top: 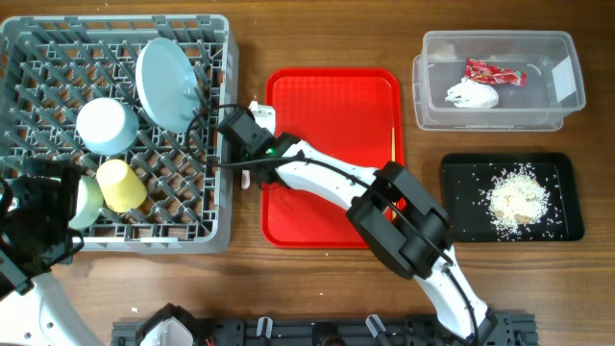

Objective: Sort waste into correct bins and load items into the dishwasher rack
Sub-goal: 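Lower the fork into the rack and open the right gripper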

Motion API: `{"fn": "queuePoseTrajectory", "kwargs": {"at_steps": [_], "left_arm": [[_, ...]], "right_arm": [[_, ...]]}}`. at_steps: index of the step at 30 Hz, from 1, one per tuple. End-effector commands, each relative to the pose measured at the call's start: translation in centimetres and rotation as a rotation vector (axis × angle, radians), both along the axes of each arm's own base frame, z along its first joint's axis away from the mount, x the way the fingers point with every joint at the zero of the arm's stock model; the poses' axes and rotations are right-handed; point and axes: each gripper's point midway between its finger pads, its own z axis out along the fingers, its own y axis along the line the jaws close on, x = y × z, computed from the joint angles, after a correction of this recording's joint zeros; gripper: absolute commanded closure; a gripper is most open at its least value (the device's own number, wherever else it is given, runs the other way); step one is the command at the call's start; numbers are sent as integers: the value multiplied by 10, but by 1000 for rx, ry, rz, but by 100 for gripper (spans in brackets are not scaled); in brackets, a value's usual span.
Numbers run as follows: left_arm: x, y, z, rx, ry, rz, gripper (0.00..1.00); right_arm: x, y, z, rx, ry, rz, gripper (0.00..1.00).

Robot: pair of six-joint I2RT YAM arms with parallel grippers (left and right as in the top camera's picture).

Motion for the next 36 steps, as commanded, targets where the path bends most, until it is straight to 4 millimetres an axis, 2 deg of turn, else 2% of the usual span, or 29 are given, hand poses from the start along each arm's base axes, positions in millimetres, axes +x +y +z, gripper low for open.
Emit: {"fn": "queuePoseTrajectory", "kwargs": {"at_steps": [1, 3, 4, 7, 10, 13, 16, 19, 21, 23, 25, 26, 29, 30, 36], "left_arm": [[0, 0, 1, -6, -5, 1, 0], [0, 0, 1, -6, -5, 1, 0], [0, 0, 1, -6, -5, 1, 0], [0, 0, 1, -6, -5, 1, 0], [0, 0, 1, -6, -5, 1, 0], [0, 0, 1, -6, -5, 1, 0], [0, 0, 1, -6, -5, 1, 0], [0, 0, 1, -6, -5, 1, 0], [0, 0, 1, -6, -5, 1, 0], [0, 0, 1, -6, -5, 1, 0], [0, 0, 1, -6, -5, 1, 0], [0, 0, 1, -6, -5, 1, 0], [0, 0, 1, -6, -5, 1, 0], [0, 0, 1, -6, -5, 1, 0], [0, 0, 1, -6, -5, 1, 0]], "right_arm": [[-4, -30, -42, -107, 63, -34, 96], [-2, -29, -32, -90, 53, -36, 96], [2, -28, -21, -69, 43, -33, 96], [13, -28, 17, -4, 14, -23, 96], [23, -37, 63, 63, -16, -27, 96], [23, -34, 102, 145, -39, 6, 96], [16, -21, 152, 267, -80, 62, 96], [0, 10, 197, 457, -98, 203, 96], [-7, 21, 199, 486, -93, 222, 96], [-21, 37, 191, 482, -75, 241, 96], [-35, 54, 174, 479, -38, 257, 96], [-42, 62, 157, 462, -7, 237, 96], [-56, 75, 122, 428, 58, 197, 91], [-58, 76, 115, 414, 67, 191, 85], [-42, 66, 114, 378, 12, 130, 74]]}}
